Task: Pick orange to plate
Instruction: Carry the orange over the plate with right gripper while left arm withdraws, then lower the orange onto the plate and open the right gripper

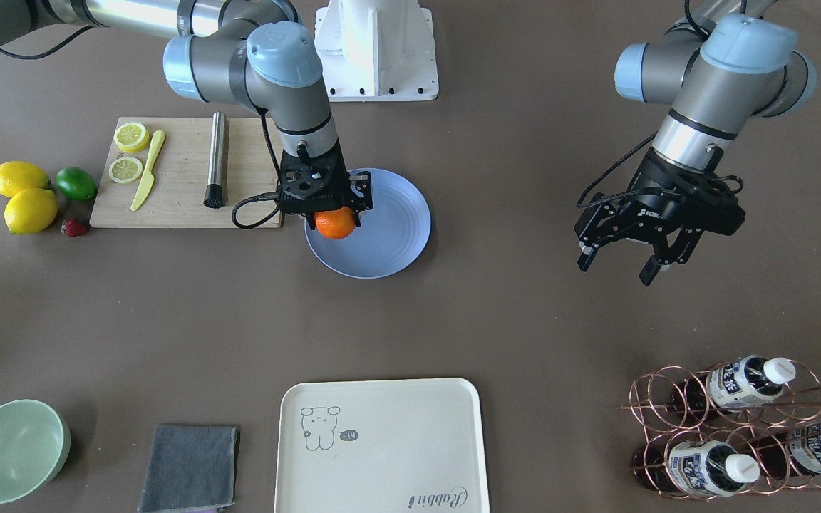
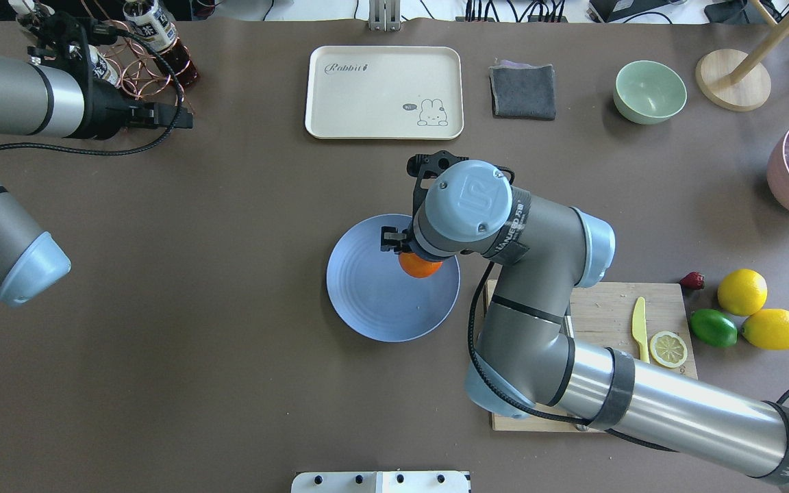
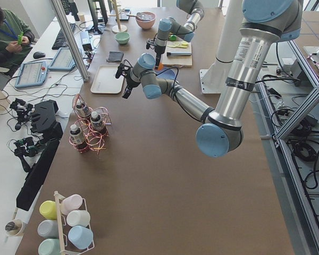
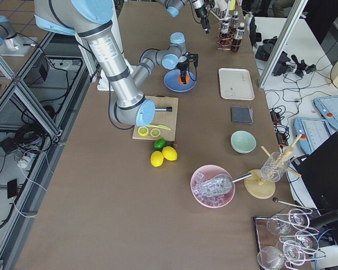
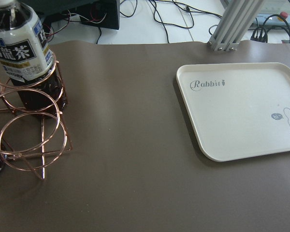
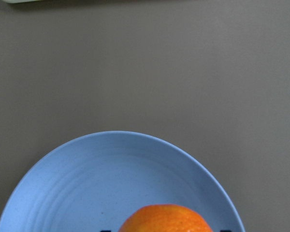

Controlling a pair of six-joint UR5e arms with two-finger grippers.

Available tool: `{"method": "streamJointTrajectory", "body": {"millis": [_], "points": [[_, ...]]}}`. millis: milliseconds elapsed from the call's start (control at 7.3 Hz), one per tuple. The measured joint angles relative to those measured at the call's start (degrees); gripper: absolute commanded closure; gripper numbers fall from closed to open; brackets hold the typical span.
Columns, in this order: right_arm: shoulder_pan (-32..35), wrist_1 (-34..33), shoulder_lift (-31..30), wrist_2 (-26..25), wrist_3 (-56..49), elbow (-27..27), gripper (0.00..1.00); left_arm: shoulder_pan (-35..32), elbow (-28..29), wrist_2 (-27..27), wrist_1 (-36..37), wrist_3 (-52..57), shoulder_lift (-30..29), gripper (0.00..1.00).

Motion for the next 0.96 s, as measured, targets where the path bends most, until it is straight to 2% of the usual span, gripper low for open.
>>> {"method": "streamJointTrajectory", "body": {"millis": [137, 411, 685, 822, 959], "points": [[-1.70, 0.27, 1.34, -1.13, -0.08, -1.92, 1.00, -1.20, 0.26, -2.32, 0.75, 0.09, 1.01, 0.02], [-3.92, 0.90, 2.11, -3.10, -0.26, -3.39, 1.00, -6.38, 0.24, -11.52, 7.13, 3.46, 1.96, 0.02], [-4.39, 2.56, 2.18, -3.91, -0.38, -5.14, 1.00, -8.96, 0.29, -15.36, 10.57, 8.76, 2.34, 0.02], [-4.37, 3.98, 2.27, -4.01, -0.34, -6.32, 0.01, -9.24, 0.31, -15.74, 10.94, 9.56, 2.39, 0.02], [-4.34, 4.88, 2.34, -3.99, 0.07, -6.98, 0.00, -9.33, 0.36, -15.86, 11.09, 9.88, 2.39, 0.02]]}}
